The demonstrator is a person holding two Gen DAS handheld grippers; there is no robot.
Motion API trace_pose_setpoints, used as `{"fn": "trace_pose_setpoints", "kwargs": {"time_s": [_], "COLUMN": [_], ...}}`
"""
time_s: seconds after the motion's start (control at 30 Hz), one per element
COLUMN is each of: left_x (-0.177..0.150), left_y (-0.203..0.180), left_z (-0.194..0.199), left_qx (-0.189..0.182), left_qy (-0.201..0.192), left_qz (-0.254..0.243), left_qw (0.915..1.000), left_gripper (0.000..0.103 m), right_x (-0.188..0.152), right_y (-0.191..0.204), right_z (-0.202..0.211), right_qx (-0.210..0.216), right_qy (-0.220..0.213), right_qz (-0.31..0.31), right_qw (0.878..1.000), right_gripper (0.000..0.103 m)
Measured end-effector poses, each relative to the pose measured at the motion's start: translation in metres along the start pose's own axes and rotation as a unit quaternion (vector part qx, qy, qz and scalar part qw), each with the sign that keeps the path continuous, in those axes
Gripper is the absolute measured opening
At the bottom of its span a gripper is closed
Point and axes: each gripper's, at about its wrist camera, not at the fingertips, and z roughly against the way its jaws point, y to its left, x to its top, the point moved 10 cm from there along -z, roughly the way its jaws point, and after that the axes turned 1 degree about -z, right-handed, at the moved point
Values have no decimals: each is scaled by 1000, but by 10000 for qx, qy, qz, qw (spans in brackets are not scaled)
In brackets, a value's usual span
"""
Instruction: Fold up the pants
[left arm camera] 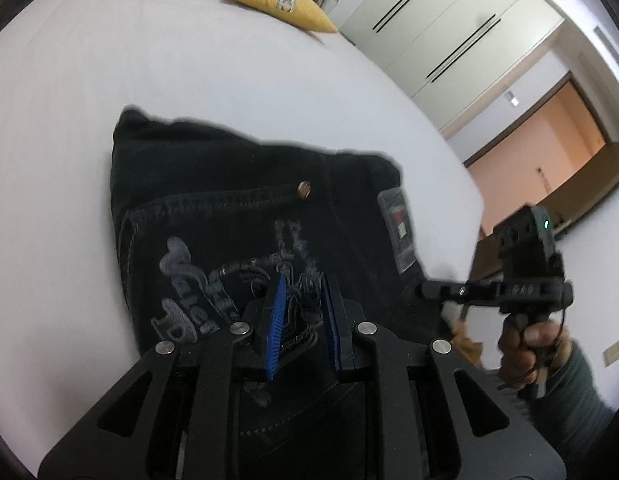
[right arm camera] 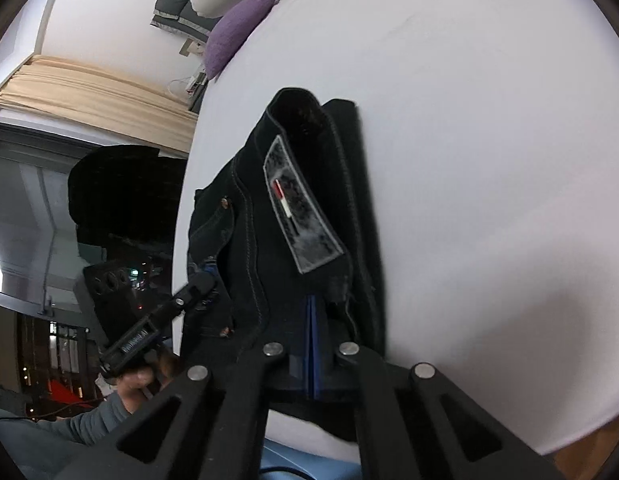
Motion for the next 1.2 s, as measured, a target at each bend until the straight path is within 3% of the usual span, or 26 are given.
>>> {"fn": "trace_pose_setpoints", "kwargs": {"time_s": [0.03,0.1,0.17,0.2,0.3,0.33,0.4,0.43,0.5,0.53,0.6,0.67,0.73,0.8,0.87,0.93,1.0,1.1,1.2], "left_x": [12,35,55,60,53,51,50,50,47,41,19,-8,-43,-63,-76,-77,-79,-86,-79], "left_y": [-1,2,12,19,44,49,47,46,38,30,16,1,-5,-7,-9,-3,7,2,-7], "left_z": [4,4,-8,-20,-56,-61,-58,-53,-38,-28,-9,3,6,13,21,14,2,-12,-5], "left_qx": [11,120,173,154,261,190,130,142,14,-226,-448,-694,-651,-678,-753,-782,-945,-911,-466], "left_qy": [-171,-383,-344,-200,197,193,125,114,27,-3,-12,90,296,324,311,376,485,454,643], "left_qz": [-58,-195,-128,-72,106,131,8,-24,-37,-89,-147,-317,-590,-685,-768,-747,-527,-570,-465], "left_qw": [9998,9990,9992,9997,9994,9995,9998,9998,10000,9997,9989,9970,9957,9948,9937,9934,9929,9932,9958], "left_gripper": [17,17,17,17,17,17,17,17,17,17,17,18,17,17,17,17,17,17,17], "right_x": [1,7,15,20,24,21,23,22,20,18,8,0,-4,-9,-10,-10,-14,-22,-23], "right_y": [7,32,48,51,32,19,9,8,14,19,28,18,5,-7,-12,-2,7,-3,2], "right_z": [5,12,11,8,-18,-27,-31,-26,-17,-11,-3,-4,-5,-2,3,8,5,-6,-2], "right_qx": [13,260,399,419,170,23,73,195,293,379,516,460,649,630,543,541,501,141,136], "right_qy": [-49,-192,-274,-269,4,124,107,79,18,-13,-17,38,-21,-90,-122,-189,-182,-15,-80], "right_qz": [51,301,488,538,384,282,151,48,62,169,409,417,170,13,-124,18,174,252,233], "right_qw": [10000,9990,9976,9973,9991,9995,9998,9998,9995,9991,9978,9981,9977,9980,9984,9984,9984,9996,9996], "right_gripper": [6,22,36,38,39,35,12,12,19,25,48,50,46,31,26,31,48,47,47]}}
